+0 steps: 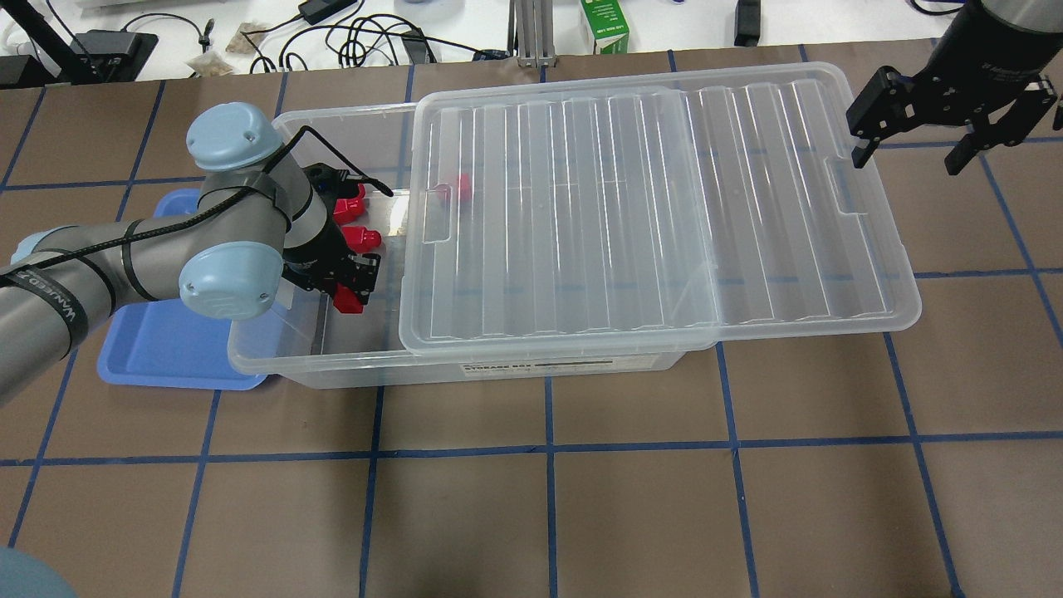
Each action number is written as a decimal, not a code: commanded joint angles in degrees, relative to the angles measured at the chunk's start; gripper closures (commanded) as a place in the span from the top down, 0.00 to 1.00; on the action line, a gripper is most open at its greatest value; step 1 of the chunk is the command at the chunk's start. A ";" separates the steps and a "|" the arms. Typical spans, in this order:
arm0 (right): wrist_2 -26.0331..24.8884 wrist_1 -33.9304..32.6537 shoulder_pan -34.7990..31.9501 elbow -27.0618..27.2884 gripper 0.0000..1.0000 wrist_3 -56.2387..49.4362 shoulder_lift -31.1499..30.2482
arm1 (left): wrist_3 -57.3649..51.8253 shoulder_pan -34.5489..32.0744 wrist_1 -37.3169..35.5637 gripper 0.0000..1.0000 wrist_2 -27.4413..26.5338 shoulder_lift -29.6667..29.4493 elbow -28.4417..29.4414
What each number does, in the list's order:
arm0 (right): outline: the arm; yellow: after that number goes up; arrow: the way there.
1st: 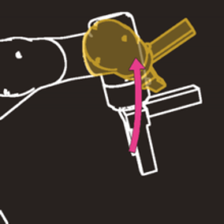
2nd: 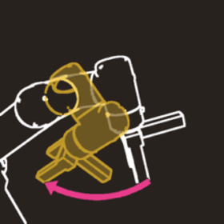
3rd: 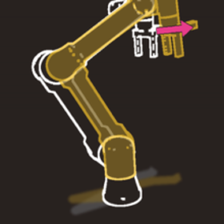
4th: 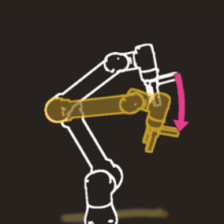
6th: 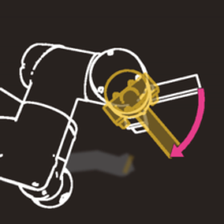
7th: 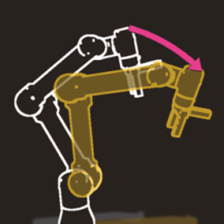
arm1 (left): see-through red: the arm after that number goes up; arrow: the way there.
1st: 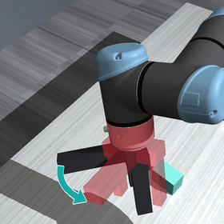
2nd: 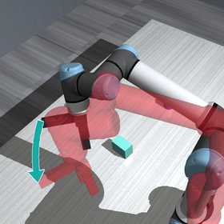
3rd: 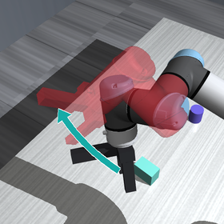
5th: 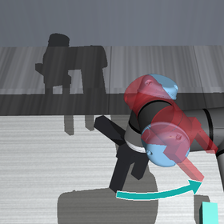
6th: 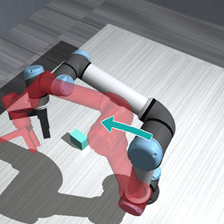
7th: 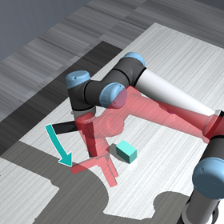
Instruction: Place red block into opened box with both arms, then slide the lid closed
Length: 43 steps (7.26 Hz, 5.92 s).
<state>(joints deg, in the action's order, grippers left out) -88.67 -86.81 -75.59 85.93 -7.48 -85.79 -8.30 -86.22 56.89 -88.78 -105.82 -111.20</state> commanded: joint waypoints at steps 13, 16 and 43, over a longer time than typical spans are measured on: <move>-2.71 -3.90 -0.71 -4.45 1.00 0.28 5.29 | 1.09 -0.09 11.95 1.00 -2.17 5.61 5.26; -3.52 -2.67 -0.97 -4.54 1.00 0.19 4.15 | 3.19 -1.32 26.32 1.00 -1.75 12.63 14.33; -4.75 -18.05 -3.41 5.30 1.00 -0.98 11.96 | 3.20 -2.47 30.04 1.00 -2.01 16.00 19.36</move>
<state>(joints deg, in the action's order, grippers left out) -93.37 -104.83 -77.10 91.30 -11.19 -73.77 -5.10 -88.68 86.92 -90.79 -89.78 -91.77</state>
